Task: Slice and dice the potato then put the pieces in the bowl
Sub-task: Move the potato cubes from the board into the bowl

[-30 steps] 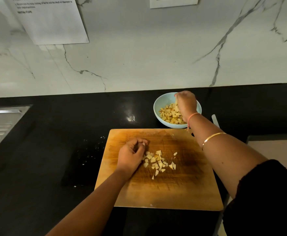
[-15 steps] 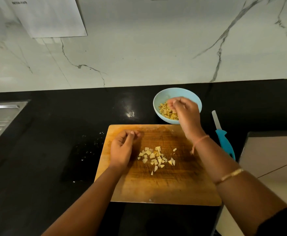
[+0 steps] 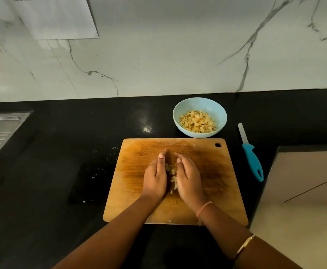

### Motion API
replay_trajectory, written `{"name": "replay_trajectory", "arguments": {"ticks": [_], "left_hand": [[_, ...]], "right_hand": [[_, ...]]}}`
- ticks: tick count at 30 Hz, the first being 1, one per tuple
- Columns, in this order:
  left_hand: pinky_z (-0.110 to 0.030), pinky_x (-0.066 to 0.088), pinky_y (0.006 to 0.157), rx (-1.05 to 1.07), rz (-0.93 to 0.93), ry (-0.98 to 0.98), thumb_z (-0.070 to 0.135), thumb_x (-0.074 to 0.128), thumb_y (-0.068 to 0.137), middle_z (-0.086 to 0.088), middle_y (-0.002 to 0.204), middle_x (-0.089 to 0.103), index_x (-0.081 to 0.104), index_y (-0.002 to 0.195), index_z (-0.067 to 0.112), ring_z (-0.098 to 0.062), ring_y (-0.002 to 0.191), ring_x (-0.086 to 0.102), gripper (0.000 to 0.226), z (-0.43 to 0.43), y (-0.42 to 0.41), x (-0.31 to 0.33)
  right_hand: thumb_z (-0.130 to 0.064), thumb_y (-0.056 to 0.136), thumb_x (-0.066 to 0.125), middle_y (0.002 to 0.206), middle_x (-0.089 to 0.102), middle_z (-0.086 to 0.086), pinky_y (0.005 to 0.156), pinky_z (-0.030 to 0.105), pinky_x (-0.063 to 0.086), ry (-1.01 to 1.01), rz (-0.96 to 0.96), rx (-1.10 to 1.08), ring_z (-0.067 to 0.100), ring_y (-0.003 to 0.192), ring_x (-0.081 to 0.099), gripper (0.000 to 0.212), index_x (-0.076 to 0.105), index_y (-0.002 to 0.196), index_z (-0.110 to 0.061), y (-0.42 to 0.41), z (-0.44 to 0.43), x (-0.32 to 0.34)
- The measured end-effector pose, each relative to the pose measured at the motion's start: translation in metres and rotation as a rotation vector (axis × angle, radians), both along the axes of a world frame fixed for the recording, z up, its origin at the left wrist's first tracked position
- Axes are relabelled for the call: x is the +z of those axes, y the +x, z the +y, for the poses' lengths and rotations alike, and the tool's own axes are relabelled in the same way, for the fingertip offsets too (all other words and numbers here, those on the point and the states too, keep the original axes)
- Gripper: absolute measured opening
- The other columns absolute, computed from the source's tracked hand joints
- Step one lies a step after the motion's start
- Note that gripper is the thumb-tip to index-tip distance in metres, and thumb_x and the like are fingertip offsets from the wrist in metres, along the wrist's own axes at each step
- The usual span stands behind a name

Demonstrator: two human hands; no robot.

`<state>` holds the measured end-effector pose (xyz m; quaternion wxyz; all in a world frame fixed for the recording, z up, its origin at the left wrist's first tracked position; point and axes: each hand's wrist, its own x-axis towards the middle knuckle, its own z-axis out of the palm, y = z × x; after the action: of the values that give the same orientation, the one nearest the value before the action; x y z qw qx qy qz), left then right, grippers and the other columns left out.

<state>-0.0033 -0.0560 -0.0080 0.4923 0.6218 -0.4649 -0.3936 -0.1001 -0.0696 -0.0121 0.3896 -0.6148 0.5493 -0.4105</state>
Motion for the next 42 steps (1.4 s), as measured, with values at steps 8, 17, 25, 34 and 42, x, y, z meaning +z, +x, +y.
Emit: {"name": "replay_trajectory", "arguments": {"ticks": [8,17,25,34,42], "left_hand": [[-0.002,0.033,0.095,0.108,0.234,0.053,0.031,0.025,0.105,0.004,0.141,0.049,0.047,0.140,0.014,-0.001,0.126,0.041,0.045,0.001,-0.022,0.010],[-0.026,0.050,0.085,0.359,0.857,0.158,0.031,0.027,0.104,-0.009,0.116,0.068,0.066,0.110,0.010,-0.016,0.104,0.064,0.045,-0.001,-0.025,0.025],[-0.028,0.053,0.072,0.489,1.109,0.195,0.032,0.030,0.102,-0.012,0.103,0.072,0.068,0.106,0.001,-0.019,0.088,0.070,0.049,-0.007,-0.034,0.042],[-0.026,0.055,0.079,0.243,1.145,0.033,0.031,0.028,0.103,-0.012,0.101,0.072,0.066,0.105,0.000,-0.019,0.092,0.069,0.048,-0.071,-0.055,0.105],[-0.036,0.033,0.106,0.002,0.954,0.037,0.037,0.030,0.104,-0.013,0.141,0.049,0.037,0.143,0.010,-0.024,0.134,0.042,0.048,-0.150,-0.064,0.119]], "right_hand": [[-0.013,0.102,0.038,0.109,0.060,-0.017,0.087,0.008,0.043,0.088,-0.279,-0.054,-0.001,0.106,0.057,0.030,0.060,0.118,-0.025,0.020,0.006,0.004],[-0.007,0.100,0.034,0.102,0.069,0.002,0.080,0.021,0.054,0.403,-0.869,-0.220,0.012,0.098,0.066,0.033,0.066,0.101,-0.012,0.030,0.011,0.022],[-0.017,0.100,0.032,0.107,0.070,0.015,0.089,0.035,0.051,0.631,-1.176,-0.361,0.025,0.101,0.066,0.037,0.066,0.104,-0.003,0.015,0.001,0.036],[-0.017,0.100,0.031,0.104,0.070,0.013,0.085,0.031,0.053,0.396,-1.347,-0.256,0.024,0.099,0.067,0.037,0.064,0.107,-0.001,-0.015,-0.059,0.101],[-0.015,0.097,0.046,0.114,0.064,0.010,0.099,0.036,0.047,0.244,-0.917,-0.216,0.022,0.110,0.060,0.027,0.060,0.118,-0.007,-0.034,-0.150,0.107]]}}
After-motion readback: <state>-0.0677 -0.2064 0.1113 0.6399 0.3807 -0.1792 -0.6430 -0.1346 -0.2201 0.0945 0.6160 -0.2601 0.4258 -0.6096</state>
